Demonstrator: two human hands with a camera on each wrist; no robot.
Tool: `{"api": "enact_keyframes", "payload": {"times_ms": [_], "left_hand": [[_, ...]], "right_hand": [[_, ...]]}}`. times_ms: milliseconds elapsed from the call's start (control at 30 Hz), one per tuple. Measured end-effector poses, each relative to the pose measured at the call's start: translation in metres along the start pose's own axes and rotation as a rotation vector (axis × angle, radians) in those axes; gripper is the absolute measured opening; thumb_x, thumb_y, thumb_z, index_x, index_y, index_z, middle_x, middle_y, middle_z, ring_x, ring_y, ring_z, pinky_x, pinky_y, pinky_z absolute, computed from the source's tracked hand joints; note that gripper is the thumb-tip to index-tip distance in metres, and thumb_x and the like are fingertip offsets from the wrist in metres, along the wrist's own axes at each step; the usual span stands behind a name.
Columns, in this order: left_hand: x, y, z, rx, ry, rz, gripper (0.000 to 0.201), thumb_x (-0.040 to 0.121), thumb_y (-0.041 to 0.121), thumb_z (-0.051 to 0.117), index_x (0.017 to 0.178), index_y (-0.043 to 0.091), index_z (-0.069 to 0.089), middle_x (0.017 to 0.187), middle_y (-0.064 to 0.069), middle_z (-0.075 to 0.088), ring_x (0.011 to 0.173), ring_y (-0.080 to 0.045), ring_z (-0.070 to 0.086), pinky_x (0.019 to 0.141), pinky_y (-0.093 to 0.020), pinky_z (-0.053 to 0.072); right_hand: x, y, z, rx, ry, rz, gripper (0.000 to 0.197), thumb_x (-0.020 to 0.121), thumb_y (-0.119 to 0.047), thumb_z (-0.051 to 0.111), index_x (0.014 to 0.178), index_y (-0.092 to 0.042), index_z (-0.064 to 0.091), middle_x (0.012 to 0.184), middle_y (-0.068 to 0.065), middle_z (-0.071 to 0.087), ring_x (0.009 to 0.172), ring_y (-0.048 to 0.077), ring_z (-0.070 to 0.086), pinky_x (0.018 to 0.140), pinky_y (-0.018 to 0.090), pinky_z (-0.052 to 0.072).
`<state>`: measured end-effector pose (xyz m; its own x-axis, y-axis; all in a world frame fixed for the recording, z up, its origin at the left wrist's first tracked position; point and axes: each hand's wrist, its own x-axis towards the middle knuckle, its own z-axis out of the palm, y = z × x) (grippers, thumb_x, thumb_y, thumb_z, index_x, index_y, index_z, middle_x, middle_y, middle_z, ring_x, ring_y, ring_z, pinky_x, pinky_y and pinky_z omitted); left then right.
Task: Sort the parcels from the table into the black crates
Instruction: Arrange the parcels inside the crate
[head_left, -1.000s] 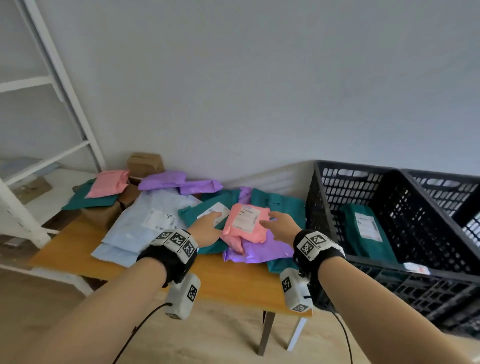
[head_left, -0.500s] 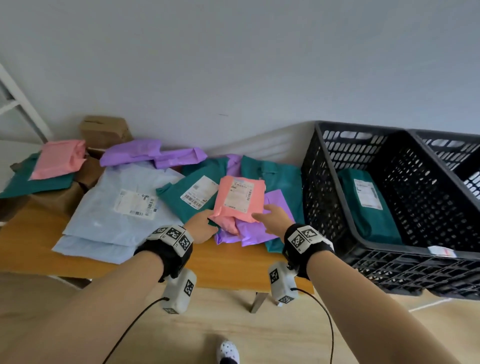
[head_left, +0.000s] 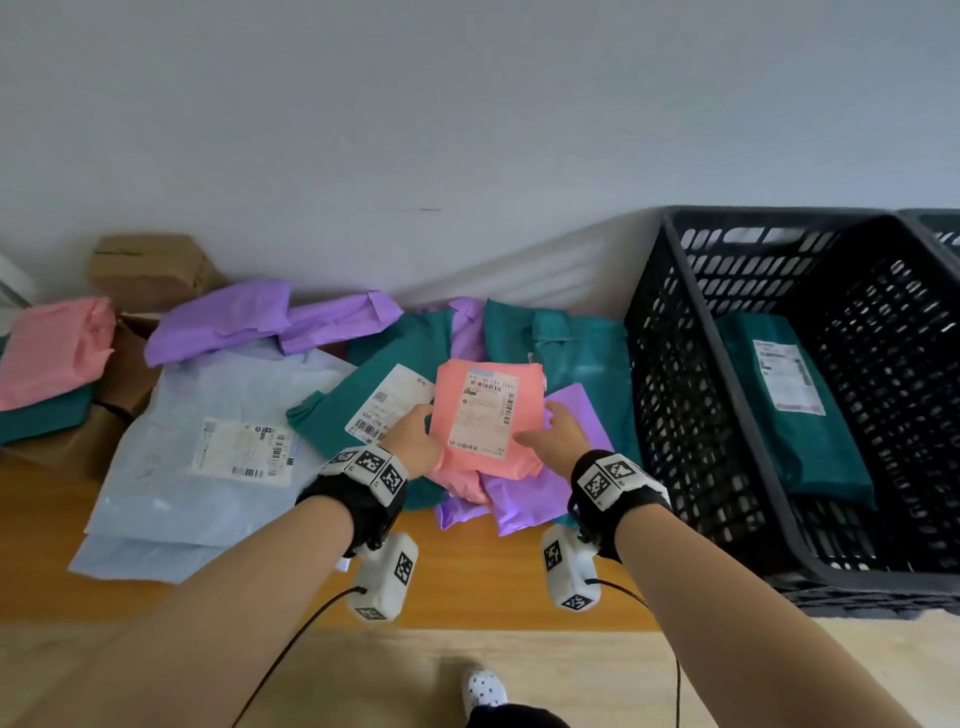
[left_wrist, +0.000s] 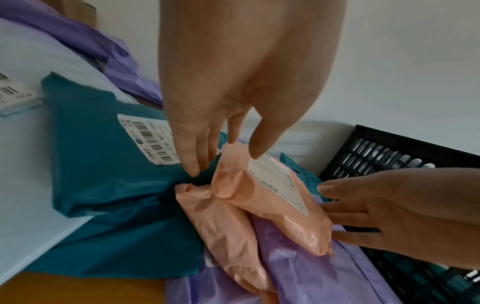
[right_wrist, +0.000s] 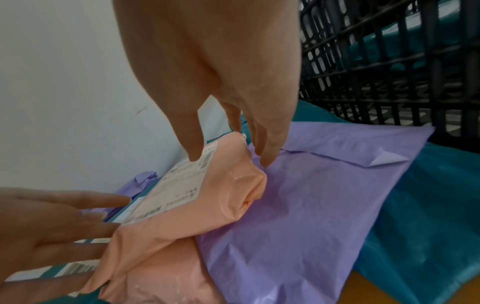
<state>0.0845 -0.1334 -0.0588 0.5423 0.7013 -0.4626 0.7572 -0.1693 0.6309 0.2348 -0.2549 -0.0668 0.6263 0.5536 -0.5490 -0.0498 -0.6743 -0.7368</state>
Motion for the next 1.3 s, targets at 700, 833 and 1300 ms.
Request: {"api": "enact_keyframes", "payload": {"times_ms": [700, 833, 1300], "left_hand": [[0.035, -0.015, -0.069, -0.273, -0.166, 0.093, 0.031, 0.081, 0.001, 0.068, 0.111, 0.005, 0.065, 0.11, -0.009, 0.068, 0.1, -0.025, 0.065, 0.094, -0.04, 0.051], [0.031, -0.014, -0.106, -0.313, -0.159, 0.146, 0.027, 0.078, 0.002, 0.071, 0.101, 0.012, 0.063, 0.108, -0.011, 0.069, 0.097, -0.026, 0.067, 0.09, -0.047, 0.053], [-0.023, 0.003, -0.238, -0.399, -0.028, 0.415, 0.052, 0.082, -0.004, 0.066, 0.128, 0.012, 0.047, 0.105, -0.018, 0.067, 0.095, -0.03, 0.067, 0.087, -0.044, 0.054]], "right_hand": [[-0.005, -0.026, 0.039, 0.404, 0.158, -0.002, 0.079, 0.077, 0.007, 0.07, 0.145, -0.006, 0.032, 0.114, 0.021, 0.064, 0.101, 0.035, 0.064, 0.091, 0.052, 0.051], [-0.02, -0.051, 0.048, 0.469, 0.154, -0.097, 0.078, 0.078, 0.007, 0.069, 0.145, -0.009, 0.033, 0.113, 0.015, 0.065, 0.099, 0.03, 0.065, 0.086, 0.047, 0.055], [-0.078, -0.167, 0.068, 0.53, 0.18, -0.459, 0.086, 0.077, 0.01, 0.068, 0.145, -0.028, 0.031, 0.112, 0.014, 0.064, 0.096, 0.029, 0.067, 0.076, 0.045, 0.058]]}}
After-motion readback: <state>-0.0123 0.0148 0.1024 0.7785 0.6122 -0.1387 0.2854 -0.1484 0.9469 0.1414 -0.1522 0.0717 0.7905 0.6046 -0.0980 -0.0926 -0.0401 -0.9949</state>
